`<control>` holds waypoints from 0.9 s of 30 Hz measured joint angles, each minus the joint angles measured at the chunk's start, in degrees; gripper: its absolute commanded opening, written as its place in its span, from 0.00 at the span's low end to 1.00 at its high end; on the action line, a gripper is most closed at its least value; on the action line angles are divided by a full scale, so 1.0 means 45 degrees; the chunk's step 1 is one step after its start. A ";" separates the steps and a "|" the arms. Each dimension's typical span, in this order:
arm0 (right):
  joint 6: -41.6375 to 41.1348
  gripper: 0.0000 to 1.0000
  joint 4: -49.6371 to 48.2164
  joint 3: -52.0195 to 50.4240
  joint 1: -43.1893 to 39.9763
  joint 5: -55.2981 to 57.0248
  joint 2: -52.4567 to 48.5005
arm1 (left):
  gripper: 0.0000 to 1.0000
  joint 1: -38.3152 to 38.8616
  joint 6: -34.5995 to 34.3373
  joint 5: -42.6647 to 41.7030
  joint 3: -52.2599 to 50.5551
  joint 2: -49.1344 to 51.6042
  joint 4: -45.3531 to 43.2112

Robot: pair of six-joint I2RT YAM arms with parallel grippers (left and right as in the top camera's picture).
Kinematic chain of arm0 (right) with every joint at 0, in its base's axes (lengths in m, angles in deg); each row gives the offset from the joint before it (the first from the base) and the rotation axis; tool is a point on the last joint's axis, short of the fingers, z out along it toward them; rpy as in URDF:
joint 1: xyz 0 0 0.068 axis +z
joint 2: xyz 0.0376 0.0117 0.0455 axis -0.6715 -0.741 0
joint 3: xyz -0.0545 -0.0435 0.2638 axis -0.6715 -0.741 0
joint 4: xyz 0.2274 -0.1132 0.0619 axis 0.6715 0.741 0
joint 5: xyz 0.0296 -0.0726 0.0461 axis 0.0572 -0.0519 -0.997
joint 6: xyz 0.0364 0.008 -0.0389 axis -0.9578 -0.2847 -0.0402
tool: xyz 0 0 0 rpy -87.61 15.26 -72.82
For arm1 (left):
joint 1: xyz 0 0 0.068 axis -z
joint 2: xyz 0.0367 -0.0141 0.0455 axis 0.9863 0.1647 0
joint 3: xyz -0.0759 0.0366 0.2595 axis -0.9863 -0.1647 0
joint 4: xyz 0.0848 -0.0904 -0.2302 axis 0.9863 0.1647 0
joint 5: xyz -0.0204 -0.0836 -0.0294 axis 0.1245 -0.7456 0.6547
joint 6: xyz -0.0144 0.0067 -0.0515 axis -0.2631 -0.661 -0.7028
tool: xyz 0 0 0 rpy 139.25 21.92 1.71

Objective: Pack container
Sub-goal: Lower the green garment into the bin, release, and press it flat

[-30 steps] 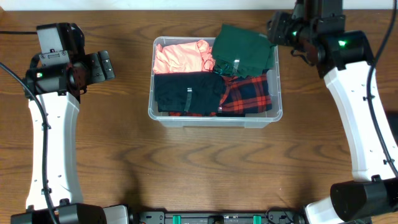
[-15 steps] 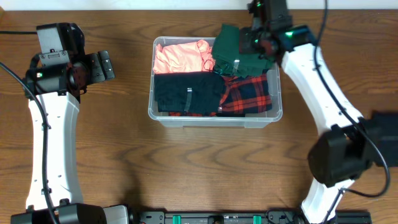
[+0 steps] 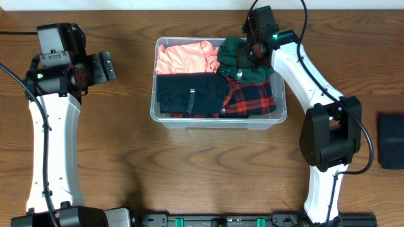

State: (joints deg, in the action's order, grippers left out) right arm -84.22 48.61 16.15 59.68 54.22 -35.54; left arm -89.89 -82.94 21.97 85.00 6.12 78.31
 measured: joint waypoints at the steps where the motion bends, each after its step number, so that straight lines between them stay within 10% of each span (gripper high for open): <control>1: 0.0029 0.01 0.0019 0.0010 0.0000 0.0000 0.0000 | 0.98 0.0000 0.0000 0.0000 0.0000 0.0000 0.0000; 27: 0.0510 0.17 -0.1841 0.0005 0.0262 -0.0695 0.2531 | 0.98 0.0000 0.0000 0.0000 0.0000 0.0000 0.0005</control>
State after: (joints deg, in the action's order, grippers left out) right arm -81.93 40.33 16.17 60.86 51.09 -24.15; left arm -89.89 -82.94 21.97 85.00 6.12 78.33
